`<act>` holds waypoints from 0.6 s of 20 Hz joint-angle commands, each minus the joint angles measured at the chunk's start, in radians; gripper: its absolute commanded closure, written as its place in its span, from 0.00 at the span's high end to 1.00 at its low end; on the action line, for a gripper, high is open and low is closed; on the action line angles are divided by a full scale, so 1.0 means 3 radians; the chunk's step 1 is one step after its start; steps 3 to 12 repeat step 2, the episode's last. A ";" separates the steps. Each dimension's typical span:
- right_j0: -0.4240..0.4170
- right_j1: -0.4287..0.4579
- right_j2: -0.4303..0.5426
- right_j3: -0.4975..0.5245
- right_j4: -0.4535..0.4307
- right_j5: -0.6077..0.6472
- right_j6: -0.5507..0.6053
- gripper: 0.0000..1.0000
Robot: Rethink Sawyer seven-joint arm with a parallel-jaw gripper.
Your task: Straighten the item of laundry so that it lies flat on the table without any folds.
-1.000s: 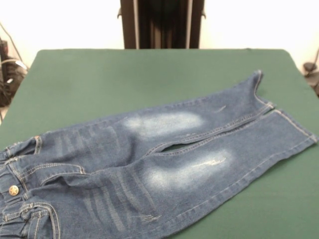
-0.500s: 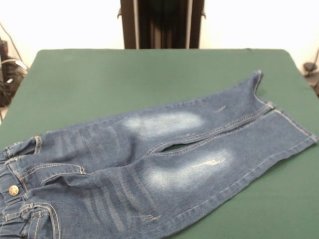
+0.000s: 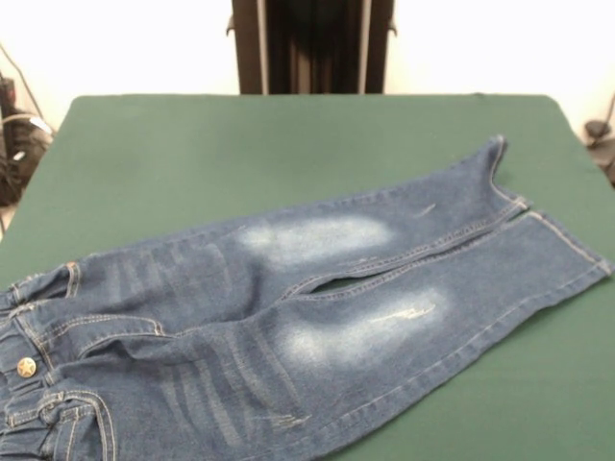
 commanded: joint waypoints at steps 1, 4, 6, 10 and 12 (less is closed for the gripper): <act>0.0097 0.0063 0.0348 0.0265 -0.0130 0.0436 -0.0833 1.00; 0.0100 0.0058 0.0356 0.0257 -0.0131 0.0449 -0.0847 1.00; 0.0100 0.0058 0.0356 0.0257 -0.0131 0.0449 -0.0847 1.00; 0.0100 0.0058 0.0356 0.0257 -0.0131 0.0449 -0.0847 1.00; 0.0100 0.0058 0.0356 0.0257 -0.0131 0.0449 -0.0847 1.00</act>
